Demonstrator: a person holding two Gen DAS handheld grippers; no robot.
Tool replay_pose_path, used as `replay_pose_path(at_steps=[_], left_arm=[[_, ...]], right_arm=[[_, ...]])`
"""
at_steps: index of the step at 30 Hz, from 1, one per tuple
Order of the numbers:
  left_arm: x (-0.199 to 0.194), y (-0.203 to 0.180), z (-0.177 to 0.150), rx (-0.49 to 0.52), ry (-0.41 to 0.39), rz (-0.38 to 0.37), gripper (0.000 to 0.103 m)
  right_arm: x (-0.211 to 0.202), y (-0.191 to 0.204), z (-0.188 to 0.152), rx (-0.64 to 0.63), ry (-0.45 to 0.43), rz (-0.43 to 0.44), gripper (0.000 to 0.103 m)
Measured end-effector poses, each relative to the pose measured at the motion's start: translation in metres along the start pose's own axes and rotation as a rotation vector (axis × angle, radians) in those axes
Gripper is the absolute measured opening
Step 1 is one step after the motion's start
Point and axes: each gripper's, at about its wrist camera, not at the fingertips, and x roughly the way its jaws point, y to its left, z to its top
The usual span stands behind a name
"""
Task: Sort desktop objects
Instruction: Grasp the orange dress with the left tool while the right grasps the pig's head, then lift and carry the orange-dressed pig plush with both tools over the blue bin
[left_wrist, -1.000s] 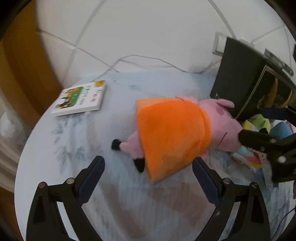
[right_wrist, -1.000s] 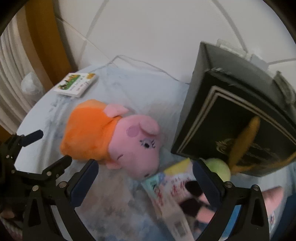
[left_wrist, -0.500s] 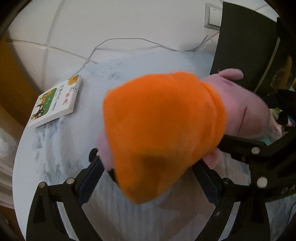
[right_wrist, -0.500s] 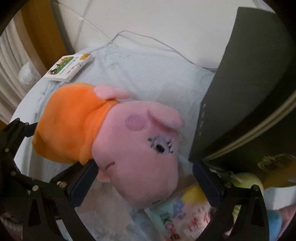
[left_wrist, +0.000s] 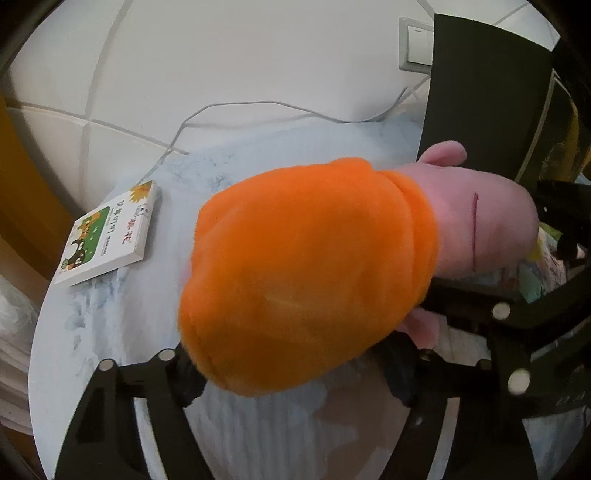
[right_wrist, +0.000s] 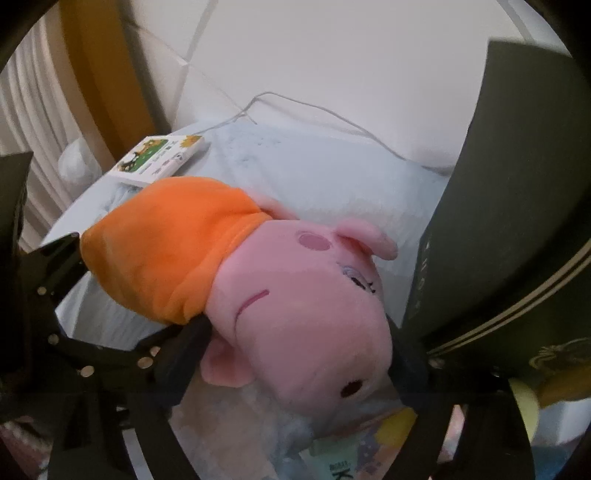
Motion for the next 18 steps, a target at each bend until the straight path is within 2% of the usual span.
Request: replay_pose_path(at_steps=[6, 18], left_arm=[[-0.035, -0.004, -0.014, -0.011, -0.047, -0.003, 0.074], [-0.137, -0.026, -0.037, -0.032, -0.154, 0.013, 0.074]], right_arm=[[-0.022, 0.009, -0.008, -0.020, -0.033, 0.022, 0.085], [-0.118, 0.036, -0.033, -0.064, -0.108, 0.054, 0.085]])
